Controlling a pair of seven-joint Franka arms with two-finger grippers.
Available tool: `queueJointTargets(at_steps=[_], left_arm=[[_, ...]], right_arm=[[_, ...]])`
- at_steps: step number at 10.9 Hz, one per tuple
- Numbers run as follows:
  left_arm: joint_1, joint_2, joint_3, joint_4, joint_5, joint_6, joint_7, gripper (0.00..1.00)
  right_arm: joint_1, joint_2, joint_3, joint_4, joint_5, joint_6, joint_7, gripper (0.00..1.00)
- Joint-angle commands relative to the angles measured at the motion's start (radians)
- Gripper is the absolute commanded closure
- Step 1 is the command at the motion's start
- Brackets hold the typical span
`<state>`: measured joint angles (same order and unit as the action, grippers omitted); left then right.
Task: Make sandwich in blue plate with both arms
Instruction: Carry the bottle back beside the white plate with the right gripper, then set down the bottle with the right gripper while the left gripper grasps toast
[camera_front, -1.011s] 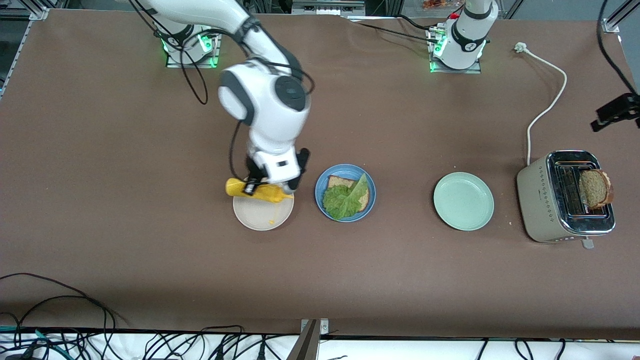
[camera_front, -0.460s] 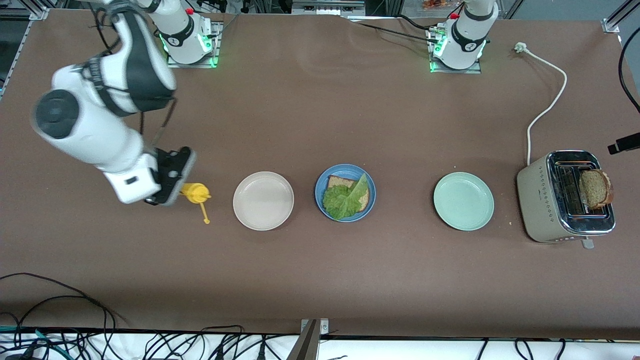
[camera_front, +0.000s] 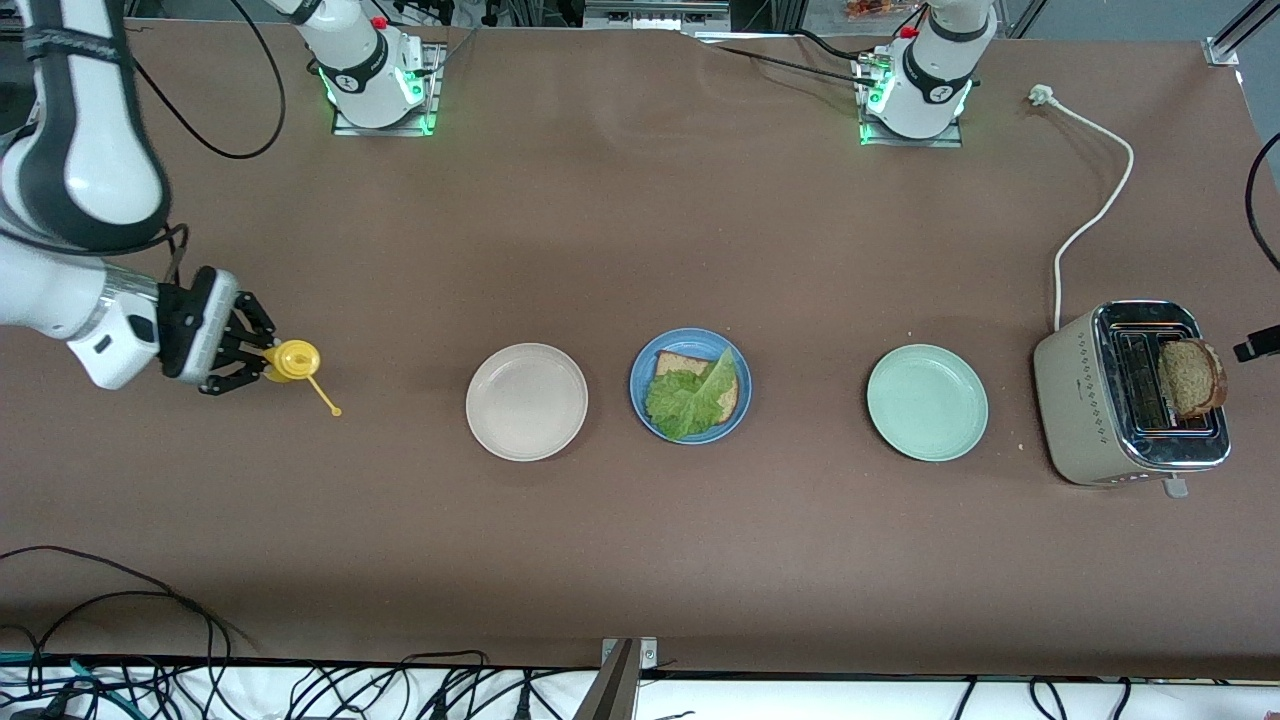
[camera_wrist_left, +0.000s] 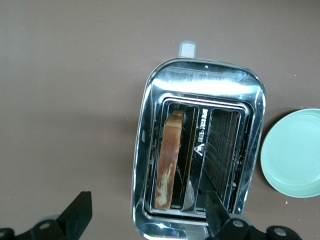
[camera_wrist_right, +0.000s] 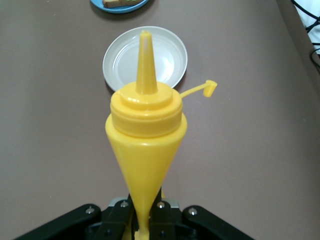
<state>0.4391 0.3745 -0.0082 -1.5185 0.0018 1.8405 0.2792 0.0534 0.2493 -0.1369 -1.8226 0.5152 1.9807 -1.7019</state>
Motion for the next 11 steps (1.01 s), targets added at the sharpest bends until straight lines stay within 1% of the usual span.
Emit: queueJointTargets(at_steps=[1, 2, 3, 4, 5, 6, 7, 8, 9, 10, 11], left_arm=[[-0.006, 0.062, -0.015, 0.029, -0.002, 0.000, 0.015, 0.00], [-0.010, 0.088, -0.016, 0.027, -0.002, 0.000, 0.015, 0.00], [-0.010, 0.113, -0.016, 0.027, 0.003, 0.000, 0.015, 0.00], [-0.010, 0.127, -0.016, 0.027, 0.013, 0.000, 0.017, 0.03], [-0.010, 0.135, -0.016, 0.027, 0.015, 0.000, 0.018, 0.11], [-0.011, 0.138, -0.016, 0.026, 0.017, -0.004, 0.018, 0.32], [-0.010, 0.138, -0.016, 0.024, 0.015, -0.010, 0.018, 0.58], [-0.010, 0.138, -0.015, 0.023, 0.017, -0.010, 0.023, 0.78], [-0.010, 0.136, -0.015, 0.026, 0.017, -0.010, 0.055, 0.92], [-0.007, 0.133, -0.013, 0.030, 0.017, -0.015, 0.092, 1.00], [0.000, 0.132, -0.013, 0.035, 0.017, -0.036, 0.112, 1.00]], right_arm=[[0.003, -0.022, -0.104, -0.157, 0.219, 0.017, -0.302, 1.00], [-0.016, 0.004, -0.121, -0.199, 0.315, 0.006, -0.408, 1.00], [-0.050, 0.031, -0.122, -0.211, 0.379, -0.037, -0.473, 1.00], [-0.087, 0.071, -0.122, -0.210, 0.414, -0.072, -0.536, 1.00], [-0.119, 0.115, -0.121, -0.208, 0.455, -0.112, -0.594, 1.00], [-0.150, 0.157, -0.121, -0.201, 0.480, -0.149, -0.646, 1.00], [-0.170, 0.192, -0.121, -0.193, 0.499, -0.158, -0.691, 1.00], [-0.176, 0.214, -0.121, -0.188, 0.512, -0.169, -0.728, 1.00], [-0.187, 0.235, -0.121, -0.184, 0.523, -0.172, -0.760, 1.00], [-0.196, 0.254, -0.121, -0.179, 0.523, -0.174, -0.778, 1.00], [-0.207, 0.269, -0.121, -0.178, 0.525, -0.178, -0.794, 1.00]])
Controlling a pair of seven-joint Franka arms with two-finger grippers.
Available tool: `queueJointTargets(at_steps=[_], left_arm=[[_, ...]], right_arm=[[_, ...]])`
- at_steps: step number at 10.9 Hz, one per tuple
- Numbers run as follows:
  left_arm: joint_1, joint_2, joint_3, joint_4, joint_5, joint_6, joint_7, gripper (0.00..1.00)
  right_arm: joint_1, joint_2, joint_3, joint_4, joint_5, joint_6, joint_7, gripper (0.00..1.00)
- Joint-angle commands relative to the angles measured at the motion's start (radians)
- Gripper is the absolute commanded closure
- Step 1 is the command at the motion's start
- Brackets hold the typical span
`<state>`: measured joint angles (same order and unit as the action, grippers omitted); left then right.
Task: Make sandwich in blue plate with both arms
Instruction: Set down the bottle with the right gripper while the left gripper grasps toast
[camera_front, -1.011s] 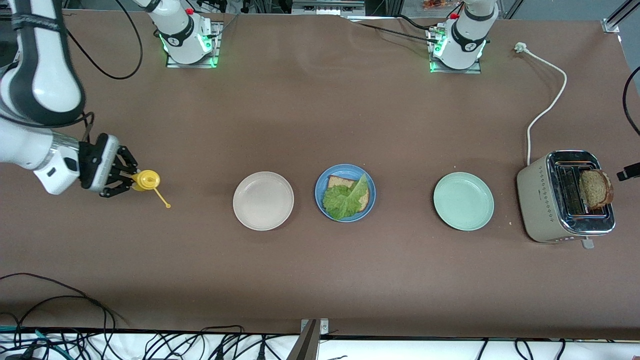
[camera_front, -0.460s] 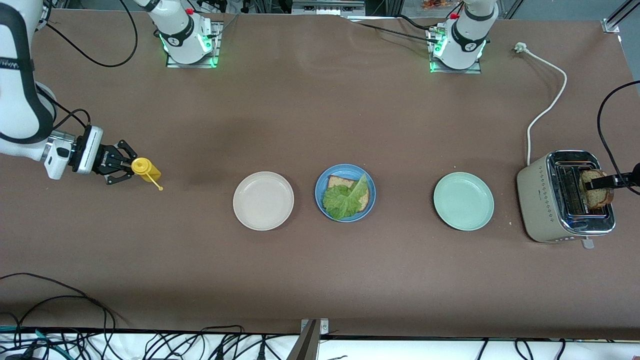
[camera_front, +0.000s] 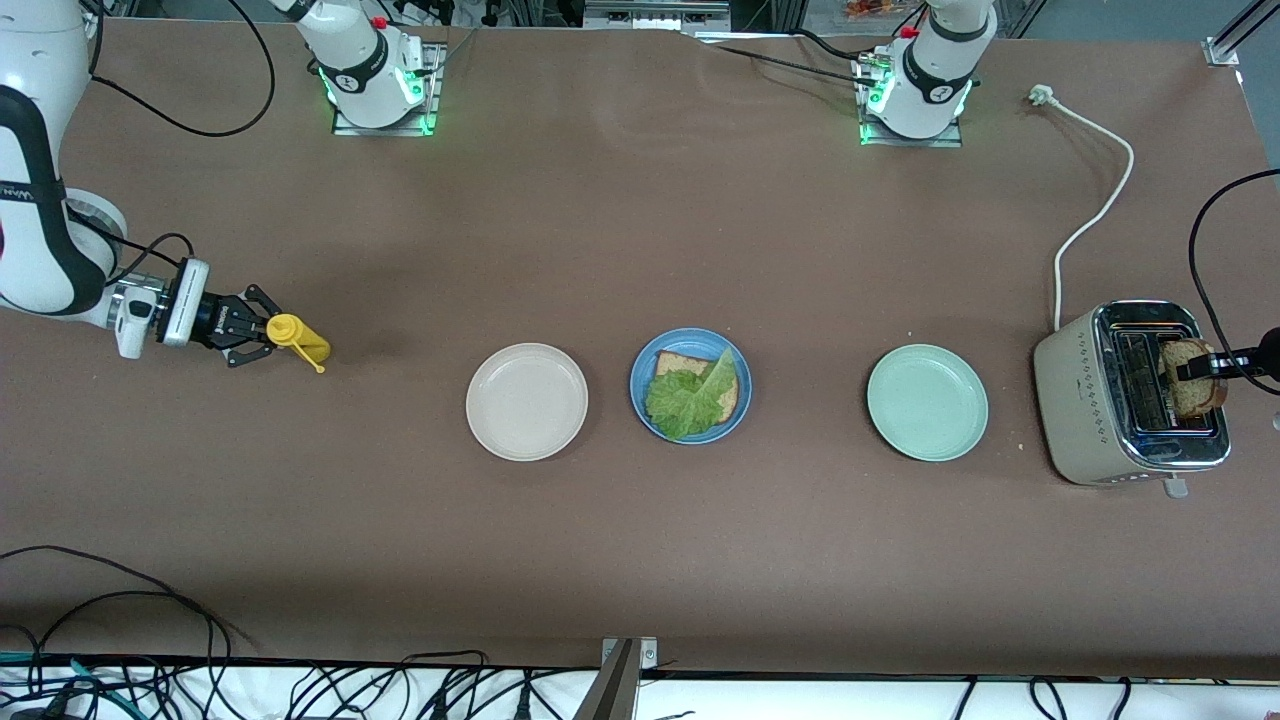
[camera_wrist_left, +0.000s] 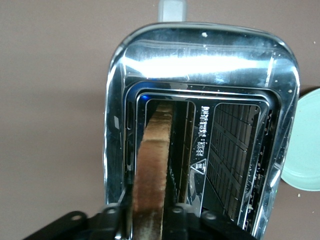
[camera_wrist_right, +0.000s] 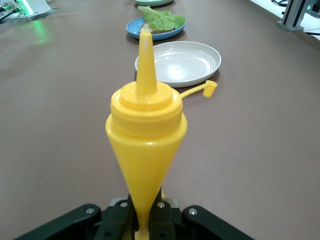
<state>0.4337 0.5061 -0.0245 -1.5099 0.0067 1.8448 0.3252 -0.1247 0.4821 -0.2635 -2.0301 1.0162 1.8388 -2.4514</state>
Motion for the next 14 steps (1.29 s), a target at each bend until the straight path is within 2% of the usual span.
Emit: queueJointTargets(at_steps=[1, 4, 9, 12, 13, 14], left_arm=[[0.003, -0.001, 0.003, 0.028, 0.012, -0.042, 0.066, 1.00], [-0.003, -0.040, 0.000, 0.031, 0.012, -0.045, 0.066, 1.00], [-0.001, -0.153, -0.002, 0.049, 0.012, -0.136, 0.064, 1.00], [-0.003, -0.162, -0.011, 0.186, 0.009, -0.306, 0.057, 1.00], [-0.004, -0.166, -0.018, 0.195, -0.002, -0.338, 0.052, 1.00], [-0.004, -0.182, -0.043, 0.195, -0.007, -0.343, 0.048, 1.00]], right_arm=[[-0.038, 0.056, 0.007, 0.042, 0.034, -0.049, -0.063, 1.00], [-0.043, 0.116, 0.007, 0.074, 0.082, -0.093, -0.115, 1.00], [-0.053, 0.127, 0.007, 0.083, 0.082, -0.093, -0.118, 0.99], [-0.055, 0.134, 0.007, 0.085, 0.082, -0.095, -0.116, 0.86], [-0.055, 0.136, 0.007, 0.087, 0.082, -0.095, -0.116, 0.68], [-0.055, 0.136, 0.007, 0.088, 0.084, -0.095, -0.113, 0.57]])
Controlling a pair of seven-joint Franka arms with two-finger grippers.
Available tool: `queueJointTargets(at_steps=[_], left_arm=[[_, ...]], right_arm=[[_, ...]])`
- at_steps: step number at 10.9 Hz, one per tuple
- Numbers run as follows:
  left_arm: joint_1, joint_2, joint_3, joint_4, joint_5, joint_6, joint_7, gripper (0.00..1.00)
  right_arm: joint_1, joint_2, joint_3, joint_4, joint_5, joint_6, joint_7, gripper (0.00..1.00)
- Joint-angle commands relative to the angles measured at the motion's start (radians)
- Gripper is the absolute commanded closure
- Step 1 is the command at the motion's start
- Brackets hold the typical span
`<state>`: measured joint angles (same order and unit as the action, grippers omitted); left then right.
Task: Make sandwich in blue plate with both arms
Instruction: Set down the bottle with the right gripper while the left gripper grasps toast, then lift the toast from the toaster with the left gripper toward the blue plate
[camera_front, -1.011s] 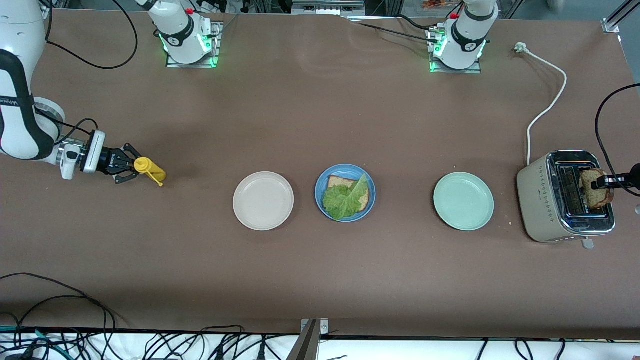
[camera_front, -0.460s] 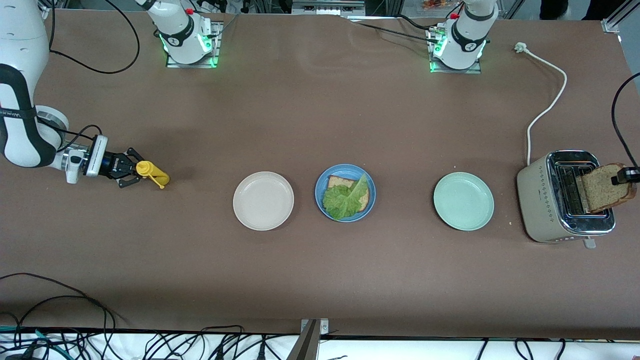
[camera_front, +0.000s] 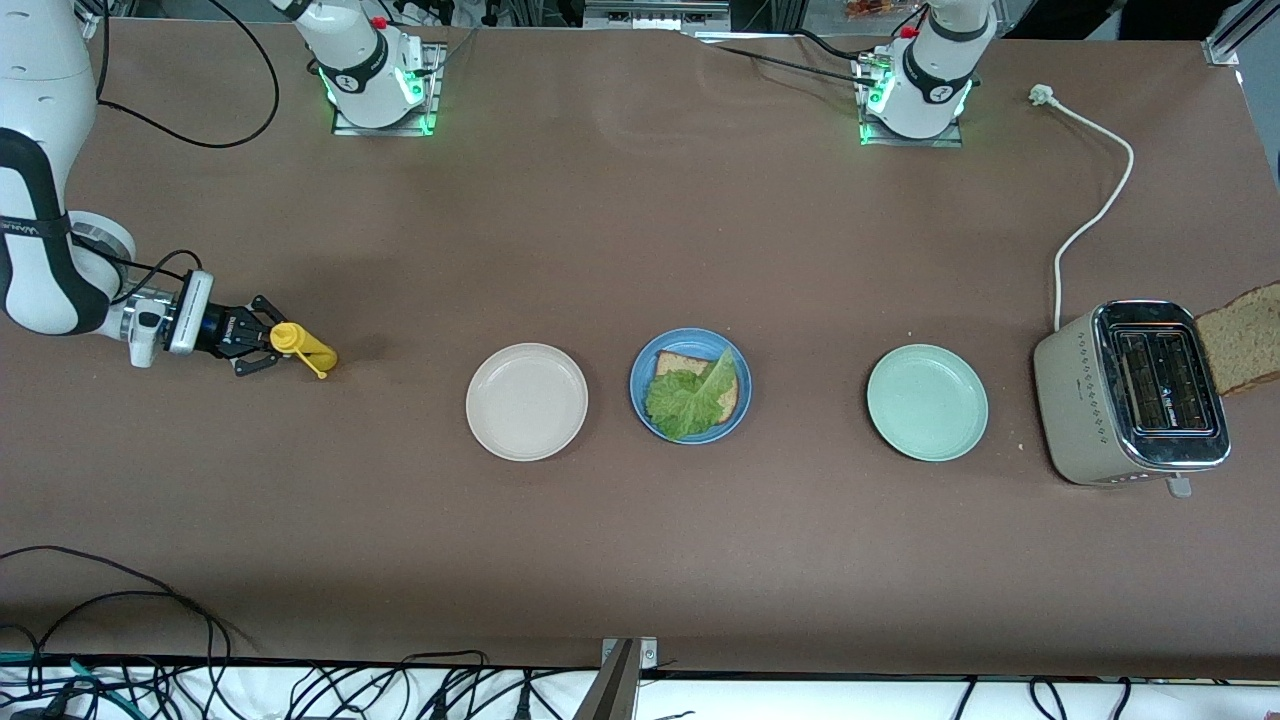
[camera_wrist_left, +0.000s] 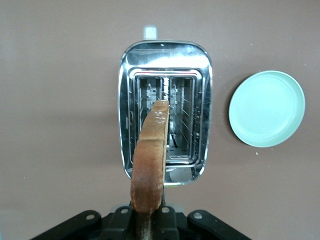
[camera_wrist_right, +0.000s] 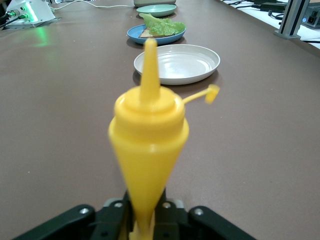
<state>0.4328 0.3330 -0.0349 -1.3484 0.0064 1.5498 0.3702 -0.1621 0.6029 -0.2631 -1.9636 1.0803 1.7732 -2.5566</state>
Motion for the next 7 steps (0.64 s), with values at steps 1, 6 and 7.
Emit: queueJointTargets(at_steps=[1, 6, 7], left_arm=[[-0.003, -0.021, -0.061, 0.034, -0.012, -0.053, -0.040, 1.00], [-0.003, -0.012, -0.221, 0.031, -0.221, -0.077, -0.491, 1.00], [-0.014, 0.006, -0.255, 0.028, -0.245, -0.073, -0.564, 1.00]], right_arm=[[-0.017, 0.015, 0.007, 0.020, 0.020, -0.029, -0.005, 0.45], [-0.028, 0.015, 0.005, 0.035, 0.024, -0.031, 0.003, 0.00], [-0.043, 0.015, 0.005, 0.035, 0.021, -0.037, 0.003, 0.00]])
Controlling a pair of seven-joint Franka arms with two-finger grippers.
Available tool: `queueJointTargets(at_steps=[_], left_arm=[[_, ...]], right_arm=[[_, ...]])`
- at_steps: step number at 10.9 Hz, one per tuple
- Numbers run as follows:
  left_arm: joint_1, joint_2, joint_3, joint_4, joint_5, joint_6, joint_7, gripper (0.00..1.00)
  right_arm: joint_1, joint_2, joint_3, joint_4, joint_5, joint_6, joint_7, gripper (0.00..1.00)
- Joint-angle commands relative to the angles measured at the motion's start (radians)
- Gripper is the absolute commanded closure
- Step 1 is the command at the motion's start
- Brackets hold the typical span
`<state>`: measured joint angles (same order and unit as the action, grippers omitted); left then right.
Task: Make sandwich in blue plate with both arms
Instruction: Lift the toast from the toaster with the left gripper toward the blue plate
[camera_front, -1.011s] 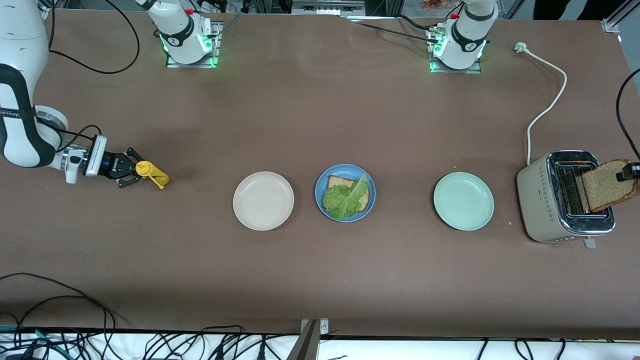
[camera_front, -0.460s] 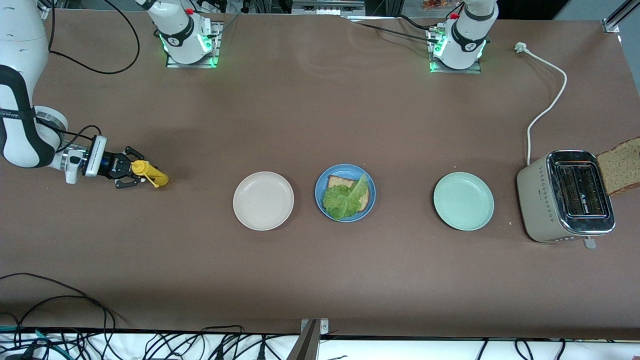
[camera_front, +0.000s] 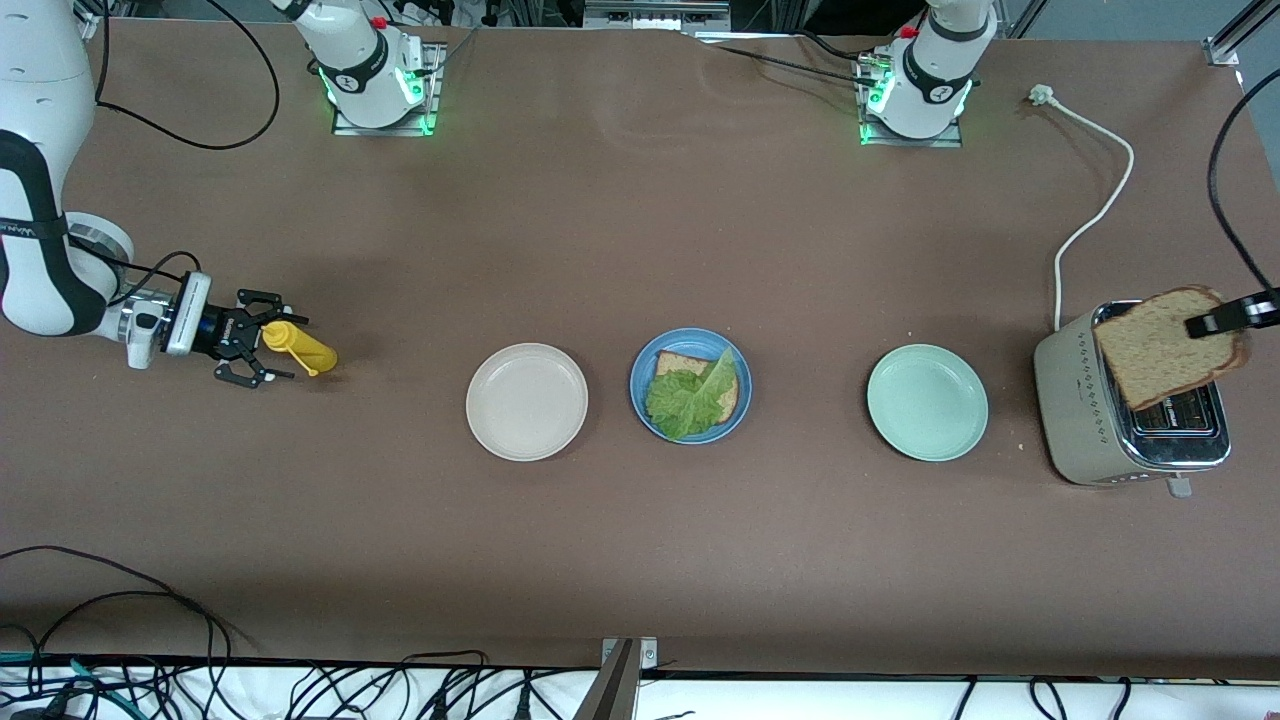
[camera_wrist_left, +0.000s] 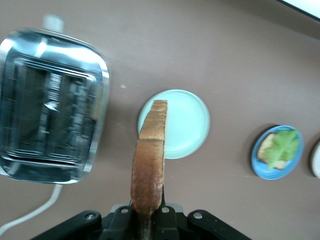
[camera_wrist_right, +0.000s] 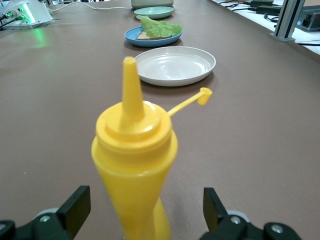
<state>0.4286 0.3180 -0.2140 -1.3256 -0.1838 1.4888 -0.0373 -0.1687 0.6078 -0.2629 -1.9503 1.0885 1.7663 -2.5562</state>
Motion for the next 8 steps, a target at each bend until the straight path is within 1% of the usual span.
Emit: queueJointTargets(at_steps=[1, 2, 4, 5, 7, 8], left_arm=[[-0.028, 0.044, -0.082, 0.005, -0.118, -0.007, -0.197, 1.00], [-0.045, 0.068, -0.079, 0.000, -0.194, -0.004, -0.211, 1.00], [-0.071, 0.111, -0.082, -0.013, -0.270, -0.002, -0.211, 1.00], [-0.082, 0.130, -0.082, -0.035, -0.304, 0.002, -0.199, 1.00], [-0.090, 0.130, -0.082, -0.140, -0.463, 0.069, -0.179, 1.00], [-0.105, 0.130, -0.087, -0.182, -0.491, 0.088, -0.146, 1.00]], right_arm=[[-0.048, 0.010, 0.005, 0.028, 0.007, -0.050, 0.005, 0.00], [-0.063, 0.010, 0.005, 0.031, 0.002, -0.056, 0.005, 0.00], [-0.103, 0.009, 0.004, 0.048, -0.039, -0.070, 0.007, 0.00], [-0.120, 0.007, 0.004, 0.059, -0.064, -0.083, 0.036, 0.00], [-0.150, -0.002, -0.001, 0.079, -0.120, -0.114, 0.097, 0.00], [-0.158, -0.005, -0.013, 0.100, -0.140, -0.122, 0.123, 0.00]])
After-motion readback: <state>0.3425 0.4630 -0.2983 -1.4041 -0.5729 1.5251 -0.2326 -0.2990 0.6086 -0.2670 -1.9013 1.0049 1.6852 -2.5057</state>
